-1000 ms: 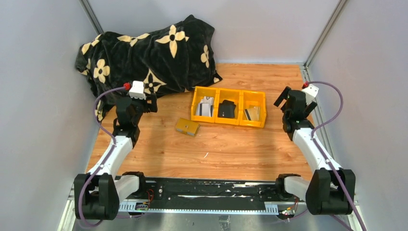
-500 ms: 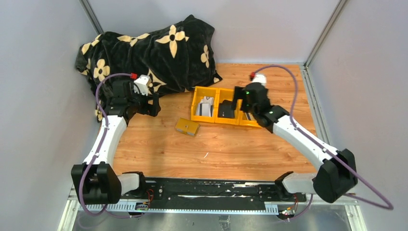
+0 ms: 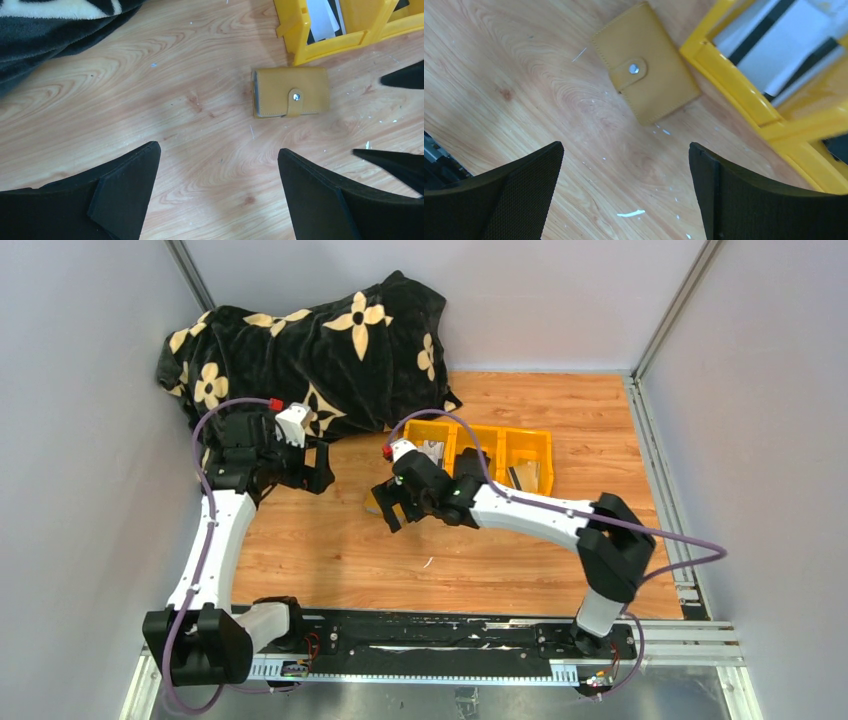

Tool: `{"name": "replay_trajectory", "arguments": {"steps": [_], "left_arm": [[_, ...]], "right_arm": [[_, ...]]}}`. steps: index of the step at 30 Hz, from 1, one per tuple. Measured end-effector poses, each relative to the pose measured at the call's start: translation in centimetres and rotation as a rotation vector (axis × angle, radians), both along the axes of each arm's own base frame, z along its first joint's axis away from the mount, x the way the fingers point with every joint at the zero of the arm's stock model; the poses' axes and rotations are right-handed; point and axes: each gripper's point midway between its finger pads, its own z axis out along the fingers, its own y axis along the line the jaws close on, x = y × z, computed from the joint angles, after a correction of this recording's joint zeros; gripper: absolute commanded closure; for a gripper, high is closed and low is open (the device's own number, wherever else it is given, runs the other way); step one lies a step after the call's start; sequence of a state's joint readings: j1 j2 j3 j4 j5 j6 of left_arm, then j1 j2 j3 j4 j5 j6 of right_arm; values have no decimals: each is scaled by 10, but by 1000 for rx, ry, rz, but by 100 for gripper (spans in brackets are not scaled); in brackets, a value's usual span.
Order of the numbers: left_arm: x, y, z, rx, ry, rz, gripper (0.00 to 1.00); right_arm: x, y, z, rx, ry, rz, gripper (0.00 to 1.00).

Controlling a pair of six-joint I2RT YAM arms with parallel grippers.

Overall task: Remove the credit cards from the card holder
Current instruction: Pick up the card holder from the center of the board.

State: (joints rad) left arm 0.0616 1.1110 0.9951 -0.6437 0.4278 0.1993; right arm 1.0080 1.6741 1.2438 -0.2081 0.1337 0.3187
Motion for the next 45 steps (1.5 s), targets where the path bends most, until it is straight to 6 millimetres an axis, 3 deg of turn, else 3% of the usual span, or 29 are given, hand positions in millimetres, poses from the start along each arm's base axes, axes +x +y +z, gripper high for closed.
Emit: {"name": "replay_trajectory", "arguments": {"steps": [4, 9, 16, 25, 38, 45], "left_arm": [[-3, 1, 3, -1, 8, 3, 0], [-3, 4, 12, -1, 1, 7, 0], [-4, 2, 24, -11, -8, -5, 0], [-8, -4, 23, -37, 14, -29, 0], [-13, -7, 22, -44, 28, -55, 0], [-15, -10, 27, -53, 30, -70, 0]], "right_arm": [[1, 23, -25, -32, 45, 70, 0], [7, 38, -45, -73, 55, 120, 0], [13, 34, -63, -141, 41, 158, 0], [30, 22, -69, -187, 14, 174, 0], [43, 29, -87, -214, 20, 236, 0], [38, 38, -91, -186, 41, 280, 2]]}}
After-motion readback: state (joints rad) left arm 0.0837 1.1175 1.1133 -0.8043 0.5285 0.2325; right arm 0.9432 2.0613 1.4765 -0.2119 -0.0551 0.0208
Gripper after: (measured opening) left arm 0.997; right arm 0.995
